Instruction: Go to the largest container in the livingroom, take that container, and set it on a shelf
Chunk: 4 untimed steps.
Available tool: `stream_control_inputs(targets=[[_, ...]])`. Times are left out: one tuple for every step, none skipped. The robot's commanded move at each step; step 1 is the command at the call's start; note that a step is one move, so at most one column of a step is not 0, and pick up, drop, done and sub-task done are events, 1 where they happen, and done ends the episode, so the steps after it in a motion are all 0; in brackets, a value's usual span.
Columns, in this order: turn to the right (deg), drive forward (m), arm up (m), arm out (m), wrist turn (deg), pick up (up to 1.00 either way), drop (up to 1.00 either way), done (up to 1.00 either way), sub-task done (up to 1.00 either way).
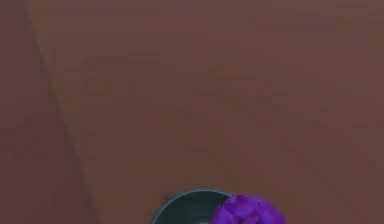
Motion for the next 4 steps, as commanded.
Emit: stream_control_inputs(targets=[[-45.0, 0.0, 0.0, 0.0, 0.0, 0.0, 0.0, 0.0, 0.0], [-3.0, 0.0, 0.0, 0.0, 0.0, 0.0, 0.0, 0.0, 0.0], [45.0, 0.0, 0.0, 0.0, 0.0, 0.0, 0.0, 0.0, 0.0], [6.0, 0.0, 0.0, 0.0, 0.0, 0.0, 0.0, 0.0, 0.0]])
